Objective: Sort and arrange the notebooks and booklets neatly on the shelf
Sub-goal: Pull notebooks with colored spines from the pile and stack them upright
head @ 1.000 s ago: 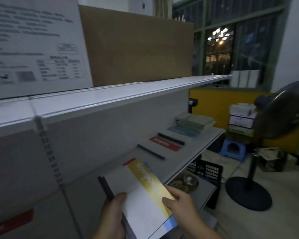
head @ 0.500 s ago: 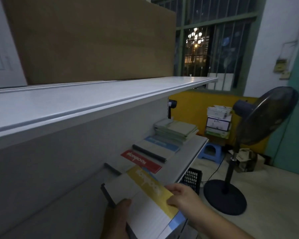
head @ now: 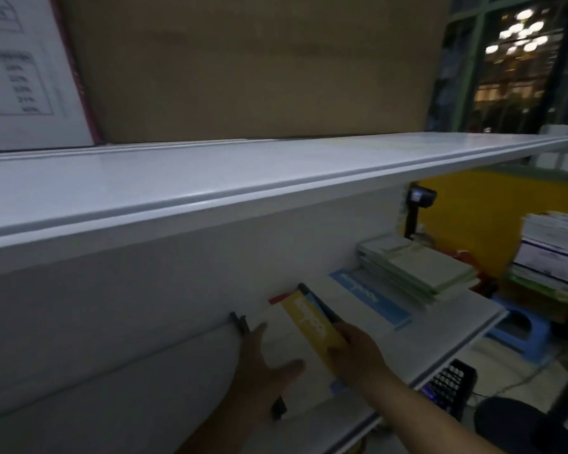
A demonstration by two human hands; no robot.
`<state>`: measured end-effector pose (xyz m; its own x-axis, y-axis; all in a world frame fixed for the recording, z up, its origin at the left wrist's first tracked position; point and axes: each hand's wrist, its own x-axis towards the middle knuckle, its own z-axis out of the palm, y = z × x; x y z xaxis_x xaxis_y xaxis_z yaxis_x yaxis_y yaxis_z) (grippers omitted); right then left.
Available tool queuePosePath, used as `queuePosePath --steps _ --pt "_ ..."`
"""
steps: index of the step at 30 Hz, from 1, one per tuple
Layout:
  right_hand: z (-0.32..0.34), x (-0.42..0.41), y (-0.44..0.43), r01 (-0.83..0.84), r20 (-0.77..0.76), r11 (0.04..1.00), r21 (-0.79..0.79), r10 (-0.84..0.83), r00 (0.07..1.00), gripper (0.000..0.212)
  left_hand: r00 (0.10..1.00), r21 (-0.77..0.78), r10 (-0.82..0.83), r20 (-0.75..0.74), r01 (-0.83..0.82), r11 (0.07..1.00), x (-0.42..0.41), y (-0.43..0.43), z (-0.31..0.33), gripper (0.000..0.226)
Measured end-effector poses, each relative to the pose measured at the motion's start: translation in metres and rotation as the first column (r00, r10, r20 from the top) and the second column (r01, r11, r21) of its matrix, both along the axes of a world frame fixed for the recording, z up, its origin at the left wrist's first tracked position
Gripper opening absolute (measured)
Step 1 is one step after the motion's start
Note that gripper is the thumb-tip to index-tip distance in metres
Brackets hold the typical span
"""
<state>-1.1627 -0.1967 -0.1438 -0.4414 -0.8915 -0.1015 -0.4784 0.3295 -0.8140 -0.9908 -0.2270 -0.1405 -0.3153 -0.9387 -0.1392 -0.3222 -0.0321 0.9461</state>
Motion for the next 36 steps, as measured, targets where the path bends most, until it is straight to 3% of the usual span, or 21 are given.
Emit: queuePosePath --steps 2,3,4,6,8,10,12,14,20,22,24,25,32,36 --pt "-0.002 -0.01 -0.015 -0.101 -0.055 0.995 -0.014 0.1 0.993 0.035 0.959 -0.209 -0.102 0.265 0.161 0.965 -0.006 0.006 -0.014 0.128" --pt "-0.003 -0.015 -0.021 -0.157 -0.101 0.988 -0.014 0.154 0.983 0.034 0.908 -0.292 -0.095 0.409 0.229 0.929 -0.007 0.006 -0.025 0.132" --pt "-0.005 -0.019 -0.027 -0.198 -0.164 0.98 0.017 0.198 0.966 0.037 0.846 -0.352 -0.043 0.532 0.268 0.897 -0.009 0.008 -0.032 0.126" --pt "-0.015 -0.025 -0.037 -0.267 -0.321 0.963 0.041 0.266 0.909 0.028 0.784 -0.512 0.136 0.605 0.252 0.821 -0.011 0.008 -0.046 0.092" --pt "-0.022 -0.023 -0.038 -0.336 -0.49 0.942 -0.007 0.29 0.822 0.013 0.797 -0.574 0.232 0.558 0.169 0.801 -0.013 0.009 -0.044 0.079" --pt "-0.036 -0.022 -0.04 -0.383 -0.62 0.919 -0.092 0.248 0.745 0.013 0.776 -0.504 0.221 0.591 0.142 0.852 -0.016 0.013 -0.041 0.088" --pt "-0.046 -0.024 -0.042 -0.412 -0.698 0.904 -0.112 0.224 0.68 0.022 0.802 -0.582 0.289 0.523 0.088 0.809 -0.017 0.014 -0.041 0.075" --pt "-0.049 -0.026 -0.044 -0.443 -0.683 0.886 -0.135 0.24 0.69 0.028 0.818 -0.541 0.275 0.505 0.051 0.84 -0.017 0.016 -0.04 0.065" --pt "-0.054 -0.03 -0.039 -0.491 -0.606 0.823 -0.286 0.241 0.758 0.051 0.849 -0.474 0.244 0.468 0.009 0.88 -0.015 0.009 -0.052 0.08" --pt "-0.051 -0.029 -0.038 -0.538 -0.598 0.809 -0.236 0.316 0.737 0.081 0.849 -0.445 0.225 0.478 0.013 0.896 -0.016 0.009 -0.052 0.075" --pt "-0.049 -0.03 -0.037 -0.588 -0.577 0.807 -0.06 0.453 0.68 0.12 0.853 -0.447 0.218 0.474 0.02 0.894 -0.017 0.01 -0.05 0.074" --pt "-0.05 -0.03 -0.038 -0.6 -0.588 0.8 -0.018 0.477 0.653 0.129 0.863 -0.455 0.216 0.457 0.018 0.89 -0.017 0.01 -0.049 0.08" --pt "-0.044 -0.029 -0.036 -0.635 -0.569 0.765 0.106 0.571 0.592 0.14 0.855 -0.441 0.212 0.474 0.022 0.897 -0.017 0.014 -0.046 0.091" --pt "-0.044 -0.027 -0.038 -0.62 -0.663 0.776 0.118 0.527 0.532 0.131 0.854 -0.437 0.273 0.442 -0.06 0.897 -0.02 0.021 -0.037 0.124"
